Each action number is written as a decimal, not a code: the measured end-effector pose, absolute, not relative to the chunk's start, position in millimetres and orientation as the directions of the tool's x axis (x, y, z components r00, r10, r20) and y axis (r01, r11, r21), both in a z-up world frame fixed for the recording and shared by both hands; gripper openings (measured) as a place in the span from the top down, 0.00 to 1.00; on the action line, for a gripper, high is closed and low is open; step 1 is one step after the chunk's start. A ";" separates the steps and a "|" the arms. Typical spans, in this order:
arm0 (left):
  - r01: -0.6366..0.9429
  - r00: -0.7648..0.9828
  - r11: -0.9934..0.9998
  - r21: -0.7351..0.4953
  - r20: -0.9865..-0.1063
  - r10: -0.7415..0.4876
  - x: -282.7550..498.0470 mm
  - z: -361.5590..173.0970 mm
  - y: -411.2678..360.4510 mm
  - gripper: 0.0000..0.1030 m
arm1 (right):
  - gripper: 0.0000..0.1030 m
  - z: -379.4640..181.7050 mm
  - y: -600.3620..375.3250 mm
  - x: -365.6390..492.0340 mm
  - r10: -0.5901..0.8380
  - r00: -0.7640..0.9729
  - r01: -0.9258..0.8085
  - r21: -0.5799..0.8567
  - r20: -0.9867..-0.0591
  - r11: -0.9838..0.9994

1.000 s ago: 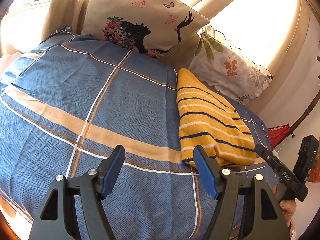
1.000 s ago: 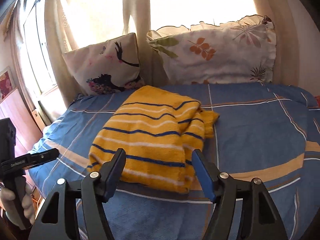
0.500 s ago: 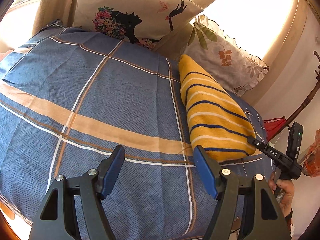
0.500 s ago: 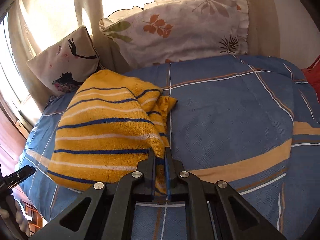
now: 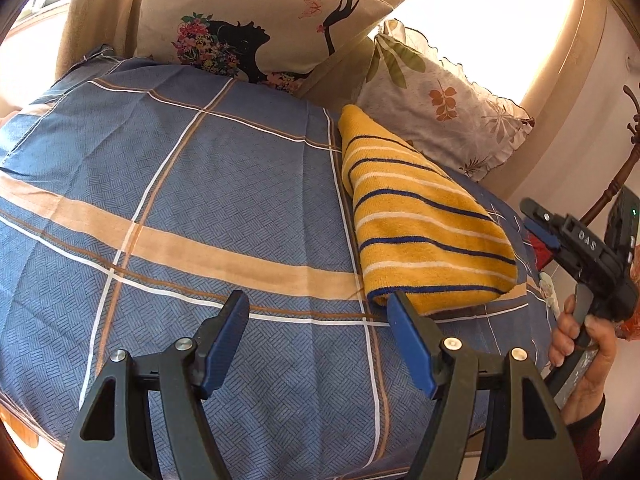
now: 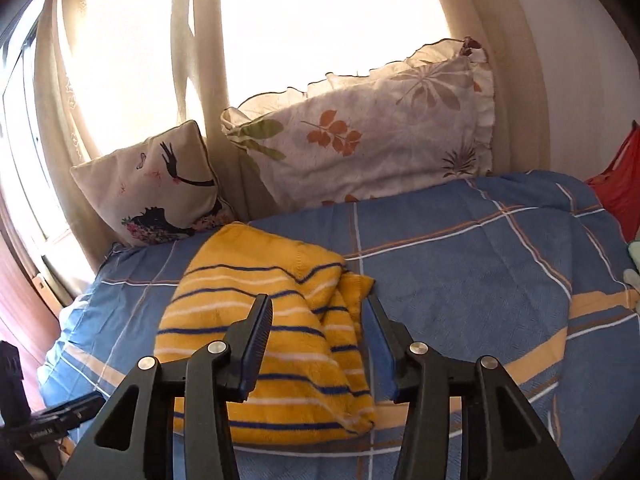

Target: Fold small clothes

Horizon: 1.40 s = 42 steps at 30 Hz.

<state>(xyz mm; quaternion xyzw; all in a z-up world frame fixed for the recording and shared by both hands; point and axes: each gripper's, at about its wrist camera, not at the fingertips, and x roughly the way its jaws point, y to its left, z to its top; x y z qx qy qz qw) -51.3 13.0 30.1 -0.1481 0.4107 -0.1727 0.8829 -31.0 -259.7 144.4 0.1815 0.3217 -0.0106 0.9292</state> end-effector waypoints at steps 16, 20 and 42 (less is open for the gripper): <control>0.184 0.599 0.897 -0.402 -0.678 -0.426 -51.5 23.2 21.7 0.31 | 0.63 87.0 -257.0 102.2 0.149 0.715 0.175 0.381 -0.683 0.908; 0.186 0.593 0.894 -0.409 -0.678 -0.434 -48.5 21.1 21.1 0.31 | 0.55 106.7 -244.7 101.0 0.322 0.740 0.044 0.520 -0.591 0.853; 0.198 0.604 0.916 -0.348 -0.693 -0.394 -53.2 28.9 6.1 0.29 | 0.42 78.9 -346.7 48.8 0.281 0.841 0.236 0.782 -0.461 0.577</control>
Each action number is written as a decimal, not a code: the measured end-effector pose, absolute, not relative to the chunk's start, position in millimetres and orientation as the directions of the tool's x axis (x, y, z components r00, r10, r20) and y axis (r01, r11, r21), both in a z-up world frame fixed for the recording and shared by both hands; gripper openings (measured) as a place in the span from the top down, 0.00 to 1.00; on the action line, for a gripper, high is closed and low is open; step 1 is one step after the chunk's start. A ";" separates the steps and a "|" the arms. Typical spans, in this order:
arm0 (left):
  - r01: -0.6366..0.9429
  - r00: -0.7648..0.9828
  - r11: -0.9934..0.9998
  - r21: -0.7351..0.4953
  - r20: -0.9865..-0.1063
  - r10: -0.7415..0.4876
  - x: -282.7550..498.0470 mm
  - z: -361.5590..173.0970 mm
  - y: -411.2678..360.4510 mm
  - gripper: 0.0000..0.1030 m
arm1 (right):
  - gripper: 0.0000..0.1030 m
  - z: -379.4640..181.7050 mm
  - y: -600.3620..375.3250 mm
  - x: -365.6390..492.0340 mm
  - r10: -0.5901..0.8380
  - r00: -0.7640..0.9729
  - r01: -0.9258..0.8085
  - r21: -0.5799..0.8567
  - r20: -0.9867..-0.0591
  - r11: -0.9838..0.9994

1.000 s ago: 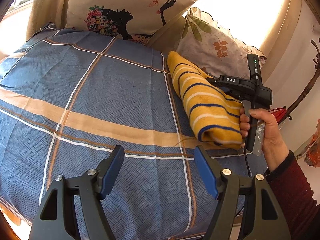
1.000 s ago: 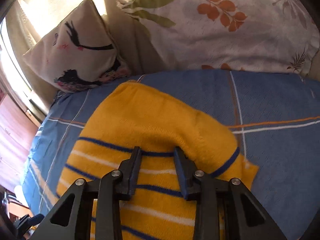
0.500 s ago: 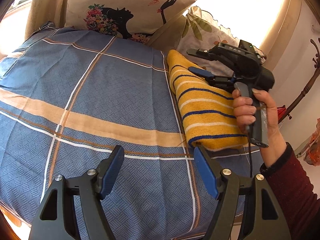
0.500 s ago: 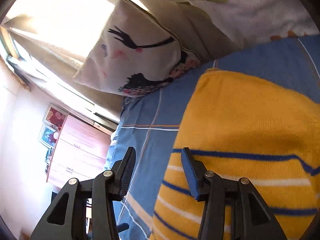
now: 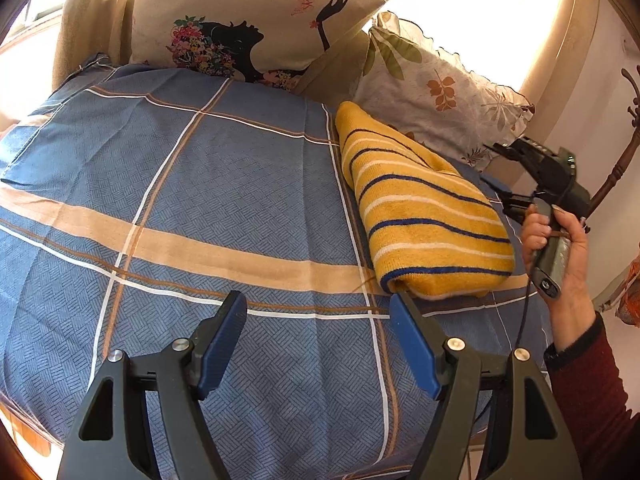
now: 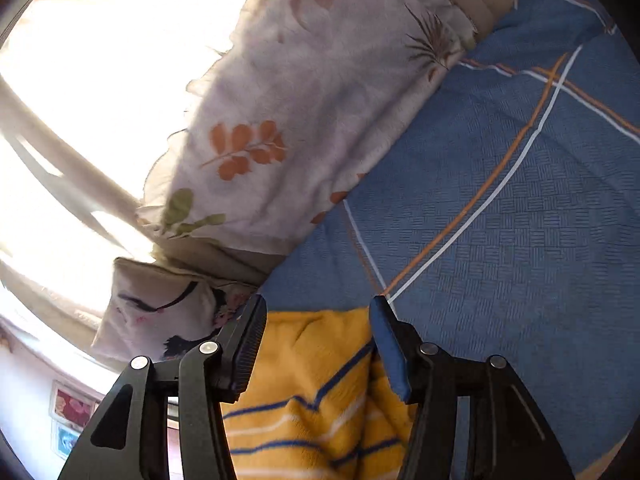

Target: Fold small clothes

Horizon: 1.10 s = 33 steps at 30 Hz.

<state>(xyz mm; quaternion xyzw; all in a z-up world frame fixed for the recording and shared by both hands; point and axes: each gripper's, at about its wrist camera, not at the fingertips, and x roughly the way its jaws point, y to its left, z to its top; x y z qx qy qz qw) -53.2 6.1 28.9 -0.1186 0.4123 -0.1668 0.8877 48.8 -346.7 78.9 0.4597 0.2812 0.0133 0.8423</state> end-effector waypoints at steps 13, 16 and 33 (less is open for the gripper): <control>0.296 0.646 0.946 -0.130 -0.702 -0.299 -51.6 58.4 -67.0 0.29 | 0.32 43.5 -332.6 -25.4 0.265 0.776 0.252 0.667 -0.572 0.701; 0.323 0.678 0.944 -0.070 -0.678 -0.283 -43.2 66.8 -91.1 0.28 | 0.32 47.0 -345.8 -59.7 0.210 0.801 0.267 0.647 -0.561 0.714; 0.245 0.615 0.969 -0.020 -0.769 -0.172 -10.6 26.0 -106.4 0.22 | 0.22 59.5 -333.7 -140.3 0.098 0.840 0.265 0.561 -0.534 0.784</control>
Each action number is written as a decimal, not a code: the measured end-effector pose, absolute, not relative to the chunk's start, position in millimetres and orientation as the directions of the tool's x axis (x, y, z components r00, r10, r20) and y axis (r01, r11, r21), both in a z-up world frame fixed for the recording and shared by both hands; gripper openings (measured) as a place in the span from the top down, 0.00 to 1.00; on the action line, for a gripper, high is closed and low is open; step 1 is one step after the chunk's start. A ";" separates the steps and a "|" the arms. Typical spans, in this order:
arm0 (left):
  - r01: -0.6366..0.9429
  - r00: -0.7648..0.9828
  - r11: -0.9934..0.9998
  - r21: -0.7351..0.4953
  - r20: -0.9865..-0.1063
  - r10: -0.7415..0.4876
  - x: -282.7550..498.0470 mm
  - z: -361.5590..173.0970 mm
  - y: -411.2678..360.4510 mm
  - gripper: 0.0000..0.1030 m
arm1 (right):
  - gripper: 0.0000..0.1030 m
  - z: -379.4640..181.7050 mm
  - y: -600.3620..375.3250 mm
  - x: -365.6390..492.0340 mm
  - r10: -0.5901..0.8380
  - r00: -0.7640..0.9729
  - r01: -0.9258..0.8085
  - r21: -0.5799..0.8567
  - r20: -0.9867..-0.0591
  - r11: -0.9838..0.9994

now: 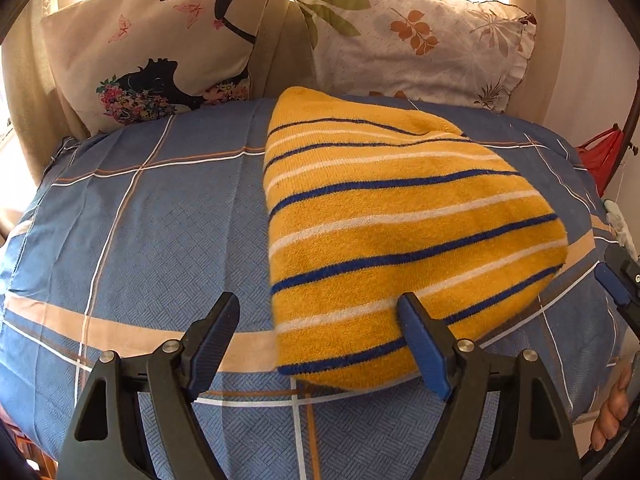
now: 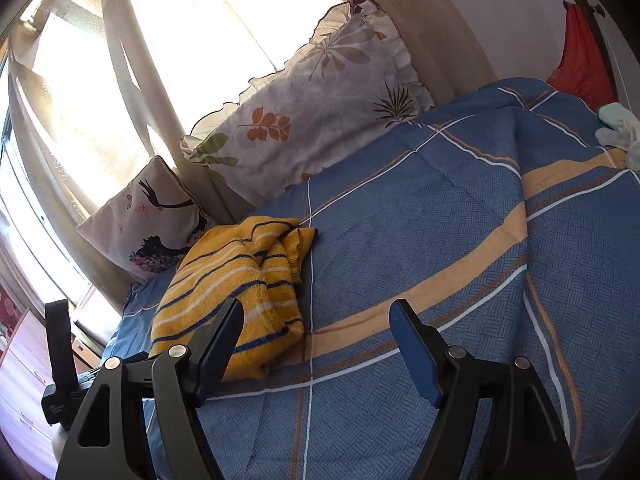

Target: Fold small clothes

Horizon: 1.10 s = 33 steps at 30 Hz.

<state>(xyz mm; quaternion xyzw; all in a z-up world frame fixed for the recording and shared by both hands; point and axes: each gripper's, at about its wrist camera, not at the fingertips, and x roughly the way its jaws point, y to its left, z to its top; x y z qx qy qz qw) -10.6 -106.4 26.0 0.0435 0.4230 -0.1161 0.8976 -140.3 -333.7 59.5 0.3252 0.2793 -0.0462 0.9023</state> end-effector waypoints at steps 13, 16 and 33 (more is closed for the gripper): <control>0.206 0.714 0.978 -0.044 -0.676 -0.181 -60.0 63.6 -78.1 0.21 | 0.22 61.9 -275.4 -153.4 0.098 0.796 0.242 0.462 -0.597 0.853; 0.188 0.746 0.981 -0.046 -0.643 -0.173 -70.7 75.3 -72.3 0.20 | 0.21 61.5 -258.8 -154.9 0.102 0.781 0.235 0.441 -0.616 0.866; 0.042 0.909 0.985 -0.167 -0.404 -0.107 -125.8 128.8 -12.9 0.02 | 0.20 60.1 -208.9 -170.2 0.058 0.738 0.213 0.313 -0.672 0.926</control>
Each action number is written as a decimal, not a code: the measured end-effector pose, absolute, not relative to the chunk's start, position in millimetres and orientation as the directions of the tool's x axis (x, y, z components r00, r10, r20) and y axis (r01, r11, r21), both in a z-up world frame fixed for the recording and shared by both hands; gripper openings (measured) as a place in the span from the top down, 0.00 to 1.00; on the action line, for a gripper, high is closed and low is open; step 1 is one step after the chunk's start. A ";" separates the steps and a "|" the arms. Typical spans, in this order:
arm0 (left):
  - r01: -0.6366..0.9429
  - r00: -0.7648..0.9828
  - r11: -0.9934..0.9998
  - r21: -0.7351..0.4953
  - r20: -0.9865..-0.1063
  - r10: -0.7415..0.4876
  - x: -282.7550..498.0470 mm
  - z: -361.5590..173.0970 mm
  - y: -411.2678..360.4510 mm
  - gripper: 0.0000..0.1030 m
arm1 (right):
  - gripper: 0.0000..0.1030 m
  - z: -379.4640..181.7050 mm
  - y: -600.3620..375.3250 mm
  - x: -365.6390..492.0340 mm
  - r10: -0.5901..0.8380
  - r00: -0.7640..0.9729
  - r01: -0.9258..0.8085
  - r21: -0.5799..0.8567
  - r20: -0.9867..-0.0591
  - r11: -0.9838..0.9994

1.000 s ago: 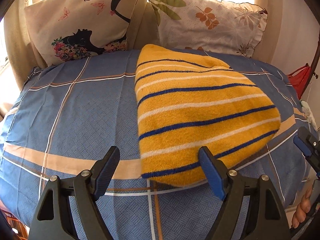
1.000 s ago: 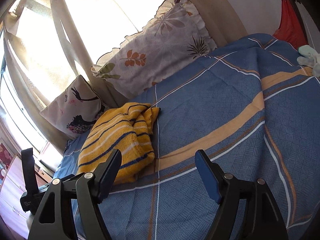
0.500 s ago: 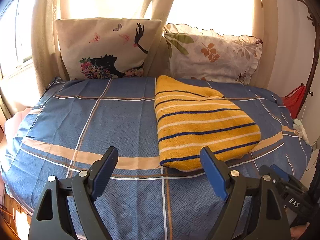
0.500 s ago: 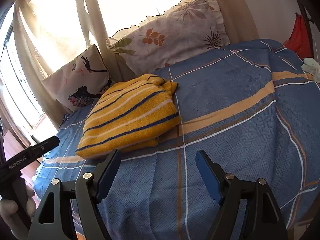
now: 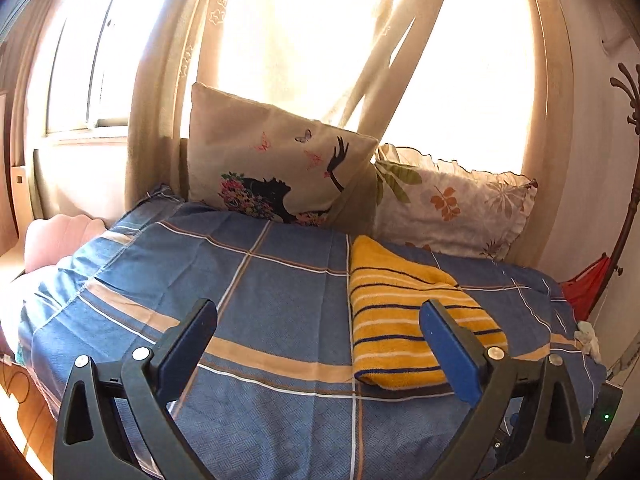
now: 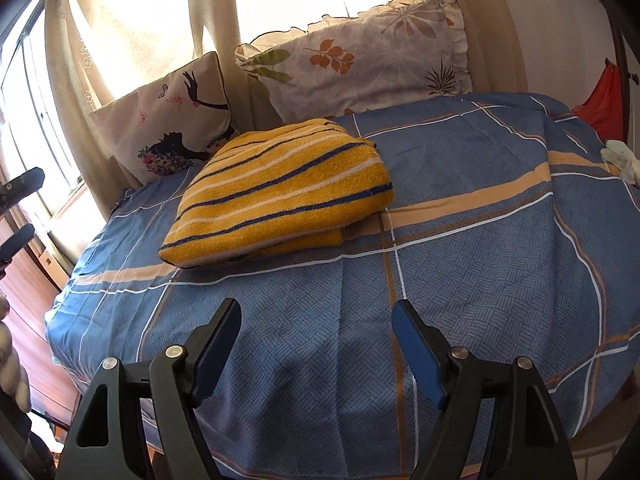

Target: Fold small clothes

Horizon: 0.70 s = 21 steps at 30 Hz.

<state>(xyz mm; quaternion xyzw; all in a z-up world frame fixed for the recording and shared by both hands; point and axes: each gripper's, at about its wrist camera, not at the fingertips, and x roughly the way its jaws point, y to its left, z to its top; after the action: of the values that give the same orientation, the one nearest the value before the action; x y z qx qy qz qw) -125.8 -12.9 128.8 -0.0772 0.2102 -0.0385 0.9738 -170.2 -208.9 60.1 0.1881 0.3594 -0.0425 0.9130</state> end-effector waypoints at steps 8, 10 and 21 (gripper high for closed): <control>0.082 0.914 0.997 0.000 -0.399 -0.076 -128.1 128.3 -32.9 0.01 | 0.19 54.2 -223.1 -160.7 0.050 0.739 0.260 0.352 -0.672 0.899; 0.078 0.909 0.996 0.039 -0.413 -0.055 -123.0 124.6 -37.3 0.01 | 0.19 60.0 -234.3 -158.6 0.031 0.765 0.278 0.373 -0.644 0.885; 0.134 0.810 0.991 0.030 -0.579 -0.092 -76.1 92.4 -51.0 0.01 | 0.19 97.8 -315.0 -48.8 0.087 0.793 0.224 0.422 -0.603 0.879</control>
<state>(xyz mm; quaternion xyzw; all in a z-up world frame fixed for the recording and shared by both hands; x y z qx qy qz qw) -76.1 -51.0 92.4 0.0347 0.3025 -0.0595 0.9507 -48.8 -315.0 97.8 0.2435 0.3195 -0.0374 0.9150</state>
